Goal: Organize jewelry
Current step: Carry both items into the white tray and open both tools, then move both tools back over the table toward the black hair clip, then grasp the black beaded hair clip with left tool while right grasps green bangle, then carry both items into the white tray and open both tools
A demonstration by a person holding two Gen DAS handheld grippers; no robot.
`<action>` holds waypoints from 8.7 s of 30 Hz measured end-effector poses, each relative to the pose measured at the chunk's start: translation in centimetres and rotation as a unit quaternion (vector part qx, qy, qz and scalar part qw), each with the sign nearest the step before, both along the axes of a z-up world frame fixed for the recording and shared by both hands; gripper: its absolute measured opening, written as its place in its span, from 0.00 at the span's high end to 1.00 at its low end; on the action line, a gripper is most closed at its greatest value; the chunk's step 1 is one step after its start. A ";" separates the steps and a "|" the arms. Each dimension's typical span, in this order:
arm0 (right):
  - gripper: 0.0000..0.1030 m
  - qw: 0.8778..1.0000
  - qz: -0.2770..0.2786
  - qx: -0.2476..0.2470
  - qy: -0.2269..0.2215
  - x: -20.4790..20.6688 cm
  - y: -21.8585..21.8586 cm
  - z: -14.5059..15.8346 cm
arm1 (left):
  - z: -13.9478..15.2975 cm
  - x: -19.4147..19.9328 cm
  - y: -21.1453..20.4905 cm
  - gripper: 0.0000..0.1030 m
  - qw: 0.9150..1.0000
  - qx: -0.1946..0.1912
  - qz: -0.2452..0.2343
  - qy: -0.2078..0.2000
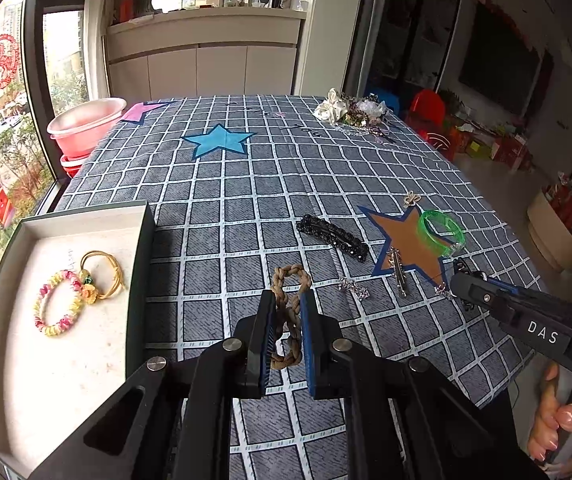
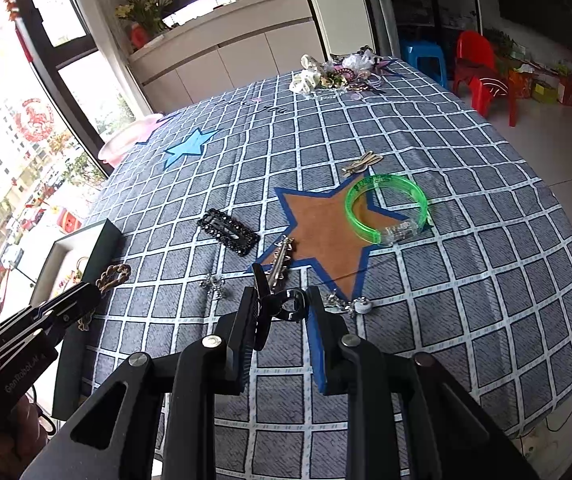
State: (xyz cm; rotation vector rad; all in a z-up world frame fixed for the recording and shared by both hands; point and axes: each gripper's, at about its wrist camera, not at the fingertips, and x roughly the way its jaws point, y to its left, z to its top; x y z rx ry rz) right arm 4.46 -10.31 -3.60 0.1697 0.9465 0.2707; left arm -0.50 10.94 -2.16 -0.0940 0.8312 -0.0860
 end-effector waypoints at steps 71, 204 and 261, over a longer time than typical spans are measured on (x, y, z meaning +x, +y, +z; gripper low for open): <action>0.39 0.938 0.331 -0.099 0.024 -0.5 32.2 -3.3 | -5.4 -5.7 19.1 0.80 0.966 0.049 0.241 0.084; 0.92 0.999 -0.028 -0.026 0.030 4.4 -7.7 -2.0 | -1.2 5.4 -9.2 0.53 0.996 0.042 -0.059 0.059; 0.92 0.931 0.345 -0.121 0.017 -4.9 30.0 -2.1 | -4.4 -9.6 19.0 0.53 0.975 0.033 0.208 0.073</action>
